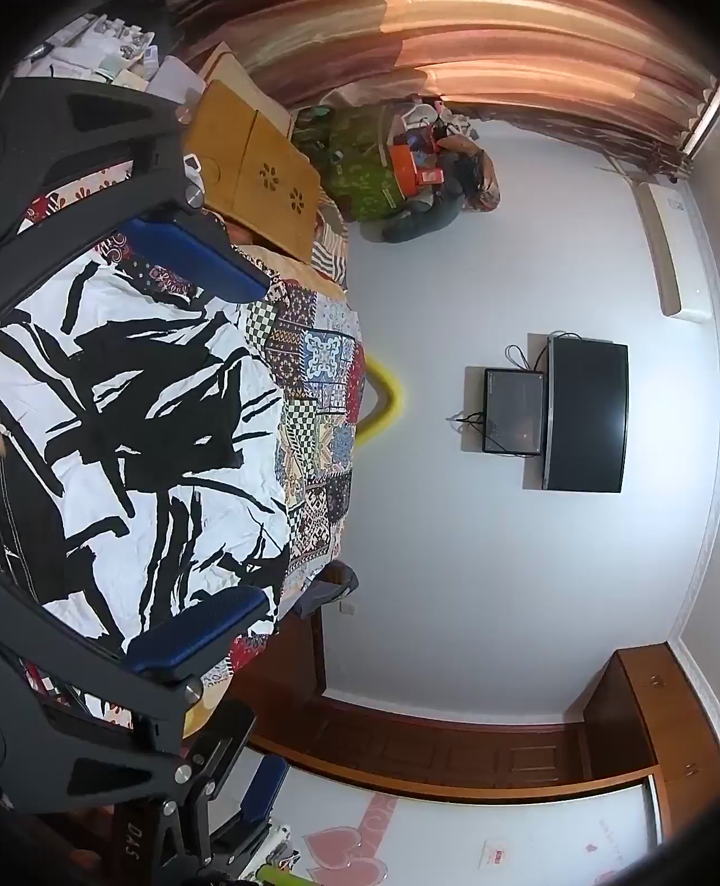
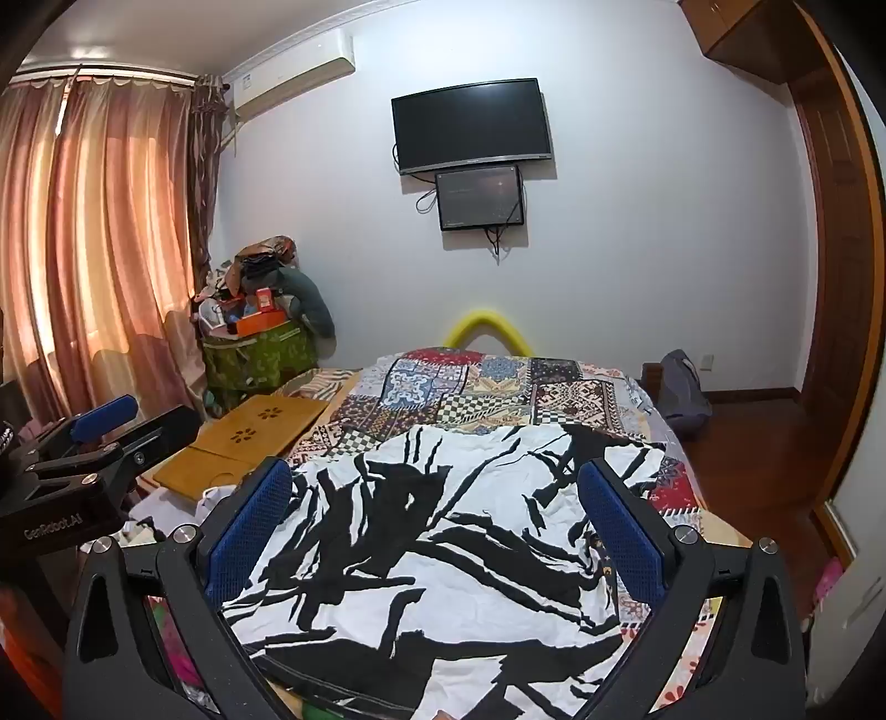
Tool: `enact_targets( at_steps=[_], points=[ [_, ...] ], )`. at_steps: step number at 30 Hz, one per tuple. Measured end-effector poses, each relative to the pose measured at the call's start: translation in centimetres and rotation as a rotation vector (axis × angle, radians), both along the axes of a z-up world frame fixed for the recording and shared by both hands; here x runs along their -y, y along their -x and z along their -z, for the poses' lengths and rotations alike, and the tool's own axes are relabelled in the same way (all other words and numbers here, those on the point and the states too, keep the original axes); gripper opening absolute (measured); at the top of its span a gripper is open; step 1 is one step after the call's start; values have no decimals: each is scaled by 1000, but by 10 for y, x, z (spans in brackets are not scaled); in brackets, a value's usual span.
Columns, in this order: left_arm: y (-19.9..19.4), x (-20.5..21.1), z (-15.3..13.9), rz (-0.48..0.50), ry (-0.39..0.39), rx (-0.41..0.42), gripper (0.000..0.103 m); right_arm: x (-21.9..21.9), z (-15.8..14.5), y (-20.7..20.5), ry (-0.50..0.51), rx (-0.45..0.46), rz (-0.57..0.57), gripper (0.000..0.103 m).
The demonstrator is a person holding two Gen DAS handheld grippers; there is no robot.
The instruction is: Fold small clothes
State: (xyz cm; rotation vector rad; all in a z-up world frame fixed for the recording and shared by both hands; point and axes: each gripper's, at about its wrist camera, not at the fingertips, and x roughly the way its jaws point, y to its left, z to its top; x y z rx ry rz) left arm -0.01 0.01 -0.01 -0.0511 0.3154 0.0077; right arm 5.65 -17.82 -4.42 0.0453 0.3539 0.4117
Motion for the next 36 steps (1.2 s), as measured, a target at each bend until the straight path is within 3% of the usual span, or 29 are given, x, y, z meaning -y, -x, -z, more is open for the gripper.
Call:
enact_targets(
  at_steps=[36],
  points=[
    [-4, -4, 7, -3, 7, -8, 103, 0, 1, -3, 5, -2, 2, 103]
  ],
)
